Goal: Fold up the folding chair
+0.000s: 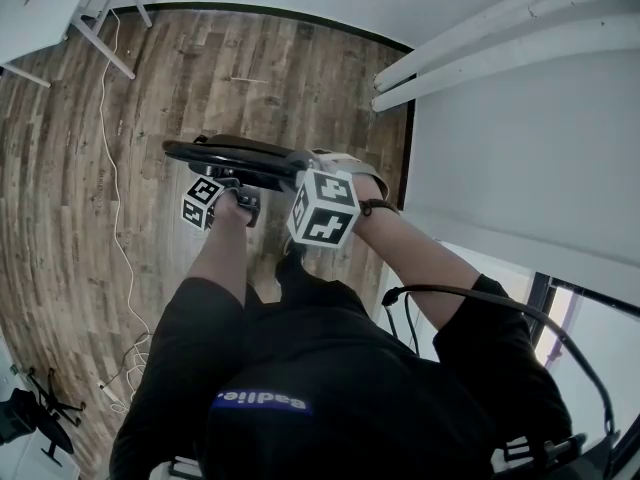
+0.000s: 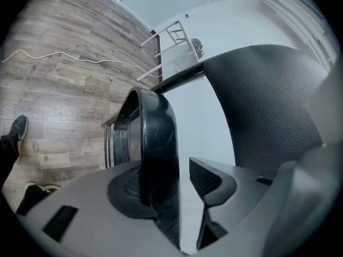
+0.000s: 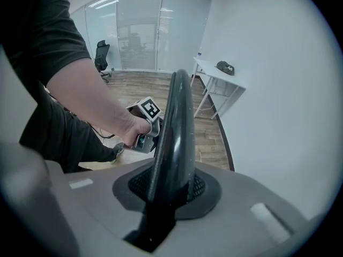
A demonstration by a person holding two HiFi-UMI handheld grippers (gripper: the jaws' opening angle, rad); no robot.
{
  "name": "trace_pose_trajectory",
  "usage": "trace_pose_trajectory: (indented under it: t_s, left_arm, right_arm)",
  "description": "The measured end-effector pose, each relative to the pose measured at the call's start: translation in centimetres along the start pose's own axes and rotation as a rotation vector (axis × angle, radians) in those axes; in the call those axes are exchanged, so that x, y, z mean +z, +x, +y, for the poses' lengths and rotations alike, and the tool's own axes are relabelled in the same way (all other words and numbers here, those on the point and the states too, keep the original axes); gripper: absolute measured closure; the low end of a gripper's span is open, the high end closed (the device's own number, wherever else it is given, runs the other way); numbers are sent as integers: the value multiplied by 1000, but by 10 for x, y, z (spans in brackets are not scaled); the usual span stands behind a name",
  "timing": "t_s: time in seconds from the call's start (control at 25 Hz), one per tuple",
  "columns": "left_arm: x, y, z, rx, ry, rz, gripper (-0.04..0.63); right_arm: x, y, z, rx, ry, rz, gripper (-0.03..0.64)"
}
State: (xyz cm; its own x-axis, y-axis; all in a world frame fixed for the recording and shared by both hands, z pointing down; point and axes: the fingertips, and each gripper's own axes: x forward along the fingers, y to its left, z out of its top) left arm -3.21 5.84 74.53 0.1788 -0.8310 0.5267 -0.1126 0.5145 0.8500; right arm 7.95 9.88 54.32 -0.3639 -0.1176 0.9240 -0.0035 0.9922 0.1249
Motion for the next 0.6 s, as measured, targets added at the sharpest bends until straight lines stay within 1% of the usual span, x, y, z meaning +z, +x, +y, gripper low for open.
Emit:
trace_pose_trajectory:
  t_s: [0.24, 0.36, 0.44, 0.6]
  left_arm:
    - [1, 2, -3, -13, 10, -9, 391]
    - [1, 4, -3, -13, 16, -3, 411]
    - [2, 5, -5, -18, 13, -11, 411]
    - [4, 7, -6, -7, 6, -14, 411]
  right_arm:
    - [0, 0, -5, -1, 0, -1, 552]
    - [0, 0, -7, -3, -2, -1, 553]
    - [0, 0, -9, -7, -6, -1, 552]
    - [1, 0, -13, -5, -5, -1, 552]
